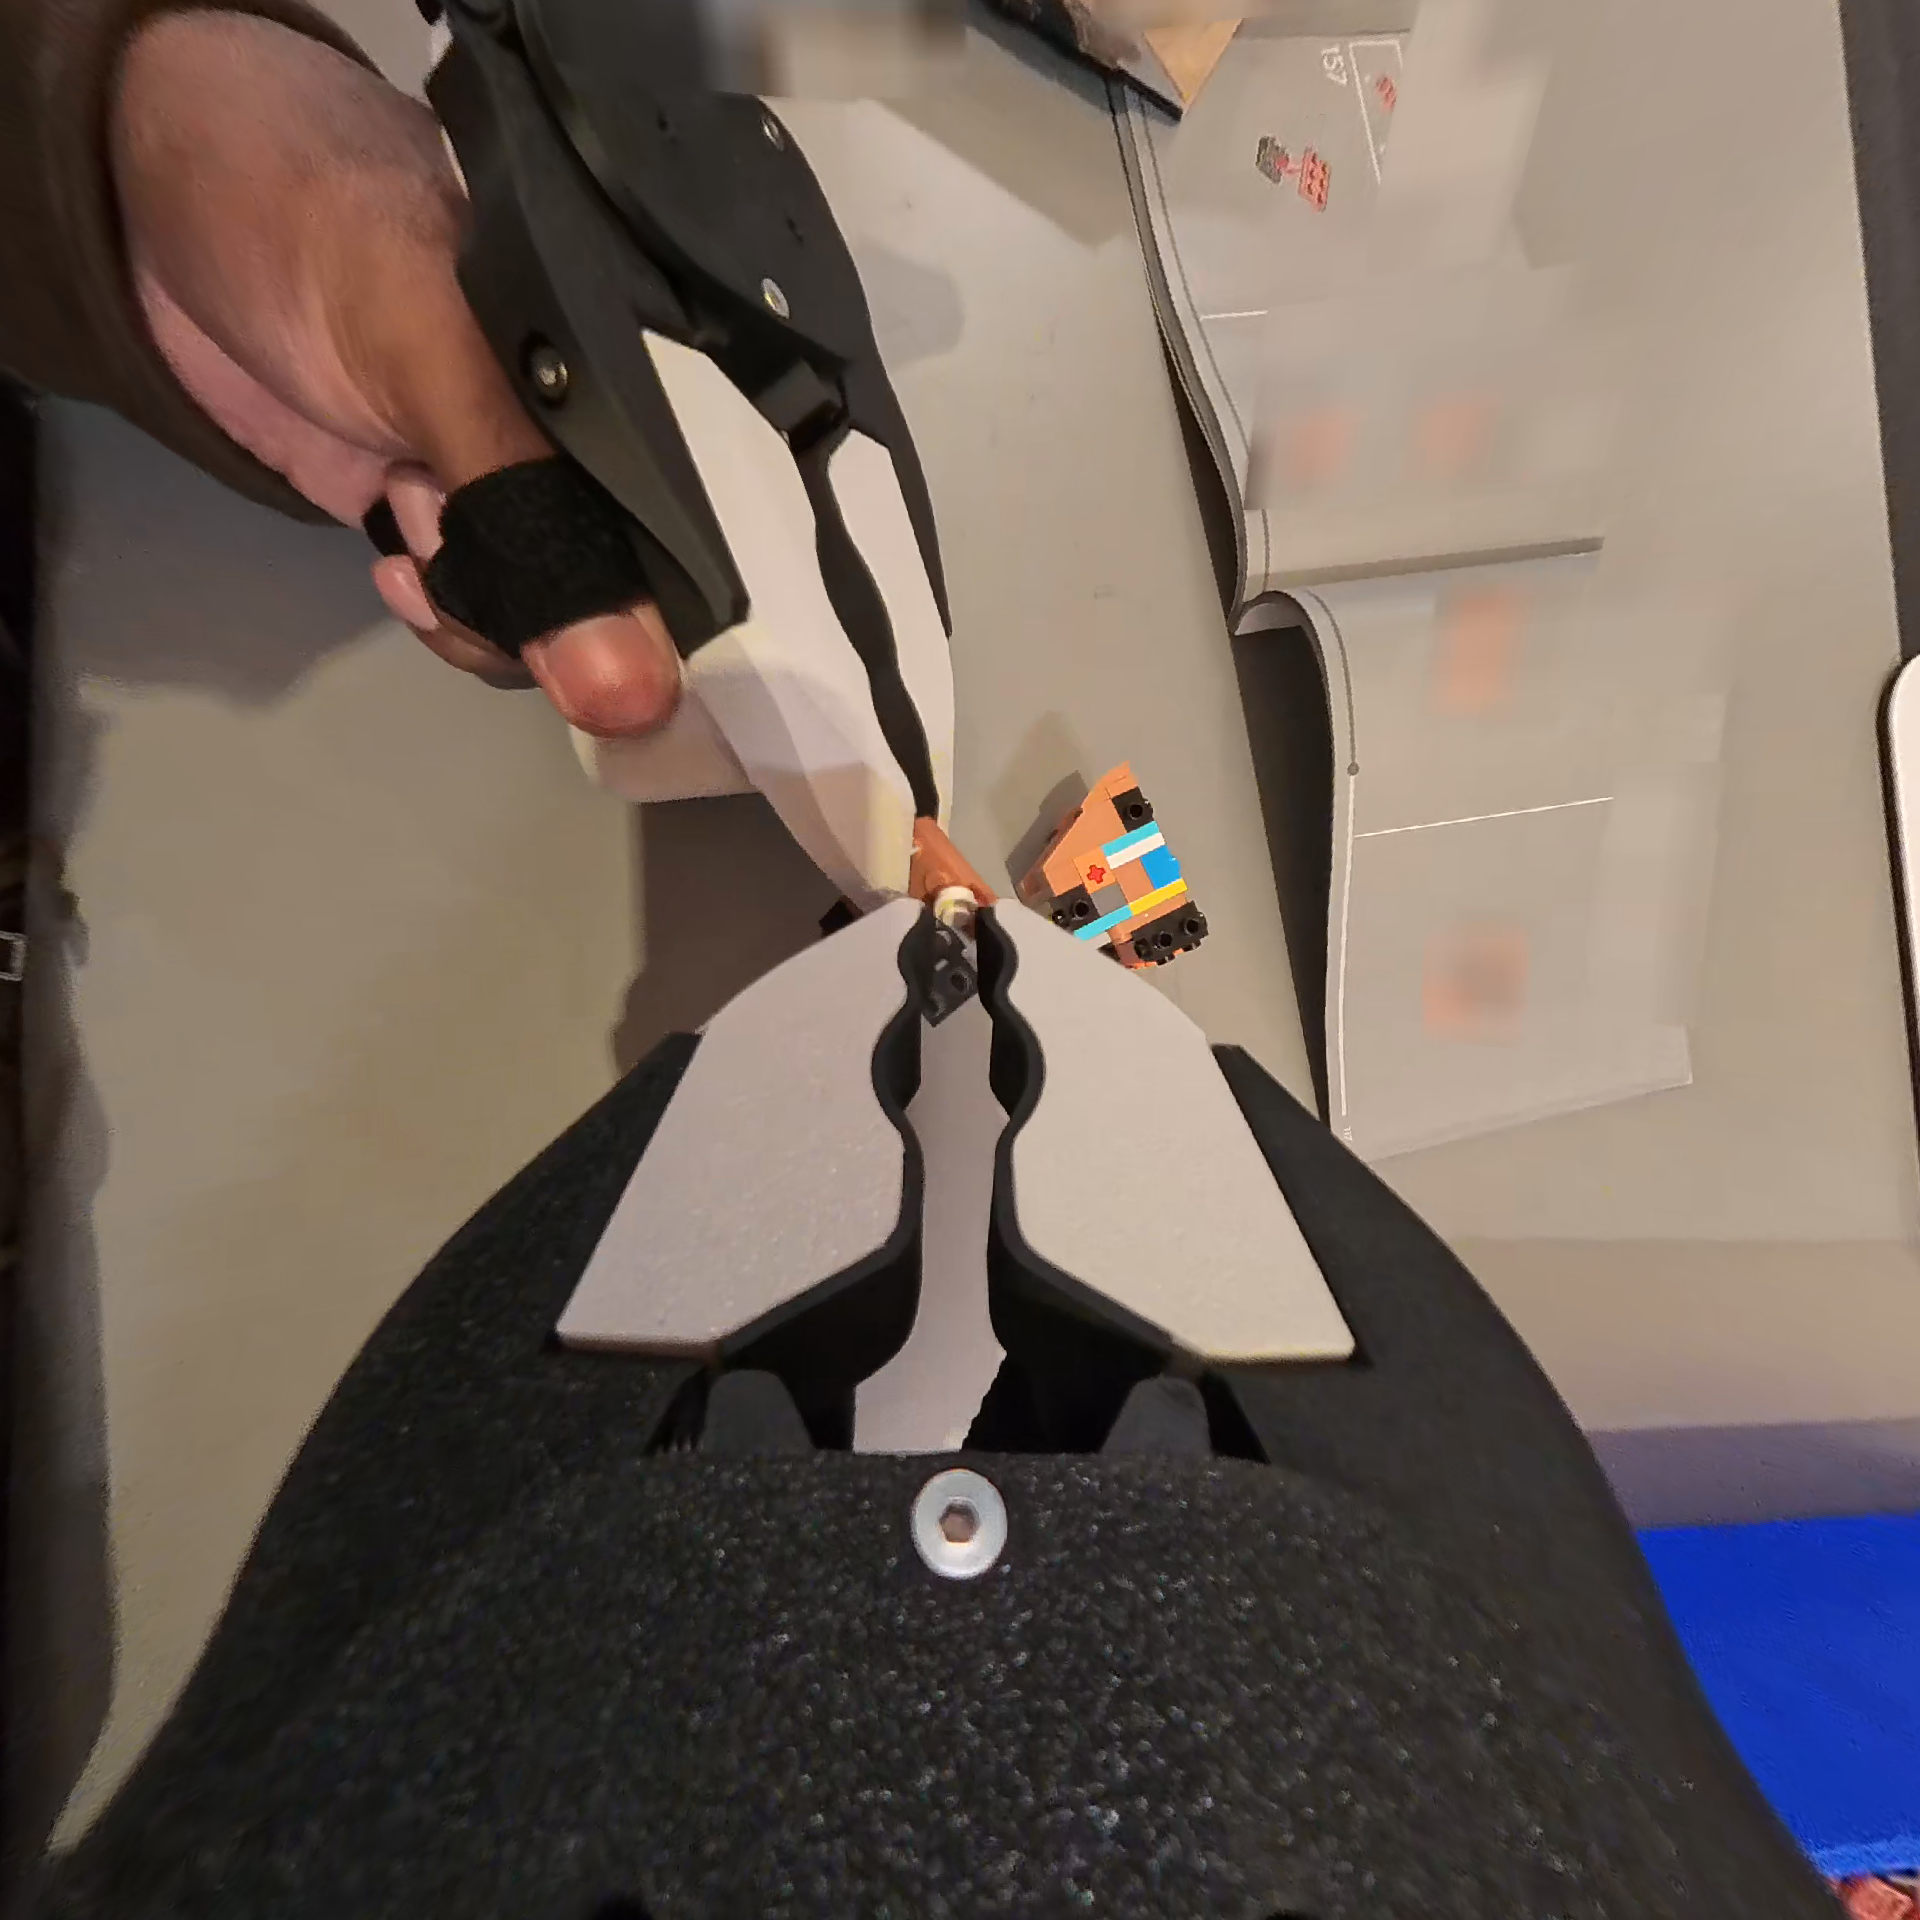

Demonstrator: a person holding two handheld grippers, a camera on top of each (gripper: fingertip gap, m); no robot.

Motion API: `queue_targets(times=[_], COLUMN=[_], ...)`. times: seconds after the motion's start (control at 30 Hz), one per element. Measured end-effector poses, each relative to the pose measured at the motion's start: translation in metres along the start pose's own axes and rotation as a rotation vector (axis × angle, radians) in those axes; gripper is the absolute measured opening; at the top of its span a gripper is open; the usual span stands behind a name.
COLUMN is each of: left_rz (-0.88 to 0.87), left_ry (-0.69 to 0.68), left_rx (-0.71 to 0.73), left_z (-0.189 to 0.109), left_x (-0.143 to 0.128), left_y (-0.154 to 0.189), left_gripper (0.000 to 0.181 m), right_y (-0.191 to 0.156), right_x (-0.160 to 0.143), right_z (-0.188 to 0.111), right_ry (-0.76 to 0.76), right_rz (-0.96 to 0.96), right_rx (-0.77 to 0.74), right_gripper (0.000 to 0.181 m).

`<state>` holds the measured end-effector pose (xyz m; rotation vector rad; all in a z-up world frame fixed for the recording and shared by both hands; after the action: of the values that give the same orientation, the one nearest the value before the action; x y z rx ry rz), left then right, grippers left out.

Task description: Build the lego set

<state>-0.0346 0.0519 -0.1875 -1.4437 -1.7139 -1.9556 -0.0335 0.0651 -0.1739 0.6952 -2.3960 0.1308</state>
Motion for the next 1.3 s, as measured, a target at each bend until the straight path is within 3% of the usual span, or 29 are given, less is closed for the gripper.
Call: queue_targets(times=[0.43, 1.3], left_rz=[-0.030, -0.041], left_ry=[-0.003, -0.003], left_rx=[-0.007, -0.017], left_z=[-0.0007, -0.0011], left_x=[-0.0009, -0.0010], left_y=[-0.0017, -0.0017], left_gripper=[0.008, 0.008], right_y=[0.0027, 0.0027], right_x=[-0.0038, -0.0020], right_z=[0.0032, 0.0029], right_ry=[-0.113, -0.137], right_rz=[-0.036, -0.043], right_rx=[-0.054, -0.051], right_gripper=[0.007, 0.011])
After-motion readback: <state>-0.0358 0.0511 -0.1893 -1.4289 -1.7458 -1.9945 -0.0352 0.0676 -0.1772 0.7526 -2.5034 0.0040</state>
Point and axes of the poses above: each gripper's, where its closed fingertips meet, z out along the fingers, x out of its top, y = z × x across the jaws, the point moved 1 cm from there along -z, back along the fingers, and after that the axes turned 7 degrees about z, right-handed, at the moved point
